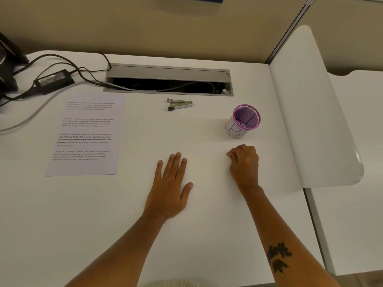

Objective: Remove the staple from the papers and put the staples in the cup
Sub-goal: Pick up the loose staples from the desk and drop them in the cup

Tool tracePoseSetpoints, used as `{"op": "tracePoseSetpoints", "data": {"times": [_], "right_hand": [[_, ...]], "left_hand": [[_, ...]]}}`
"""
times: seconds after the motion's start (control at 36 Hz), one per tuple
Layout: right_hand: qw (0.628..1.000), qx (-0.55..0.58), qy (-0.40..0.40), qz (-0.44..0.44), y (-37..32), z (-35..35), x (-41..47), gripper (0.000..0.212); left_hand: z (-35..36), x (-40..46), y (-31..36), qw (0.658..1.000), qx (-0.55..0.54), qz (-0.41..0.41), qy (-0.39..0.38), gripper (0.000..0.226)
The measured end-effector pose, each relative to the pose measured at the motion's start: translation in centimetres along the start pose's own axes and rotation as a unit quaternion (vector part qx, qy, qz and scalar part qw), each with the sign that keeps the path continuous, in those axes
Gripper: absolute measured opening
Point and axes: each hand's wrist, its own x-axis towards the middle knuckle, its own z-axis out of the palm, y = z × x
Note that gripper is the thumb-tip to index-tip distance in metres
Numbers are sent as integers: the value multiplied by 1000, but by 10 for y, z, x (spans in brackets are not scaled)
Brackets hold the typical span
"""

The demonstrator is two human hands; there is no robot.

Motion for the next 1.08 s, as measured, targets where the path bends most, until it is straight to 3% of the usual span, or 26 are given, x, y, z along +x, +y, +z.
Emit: {"op": "tracePoseSetpoints", "data": {"times": [0.22, 0.33, 0.47, 0.61, 0.72, 0.94, 1.08], "right_hand": [[996, -79, -40, 1, -10, -2, -1, 12], [994, -85, -73, 6, -15, -8, 0, 25], [992, -58, -109, 27, -10, -11, 2, 25], [994, 22, -87, 60, -10, -26, 12, 27], [997, 58, -50, 33, -18, -58, 42, 35], [998, 25, -36, 52, -22, -91, 107, 14], [998, 9, -36, 48, -23, -93, 124, 13]], "left_hand": [[-2, 0, 1, 1000, -8, 1, 4, 76], [-2, -1, 1, 1000, -11, 2, 8, 76], [0, 0, 0, 1000, -12, 2, 11, 75], [-1, 0, 0, 1000, -3, 1, 5, 76], [0, 0, 0, 1000, -2, -1, 2, 76], [0, -1, -1, 1000, -8, 3, 7, 76], [0, -1, -1, 1000, -8, 3, 7, 76]]}}
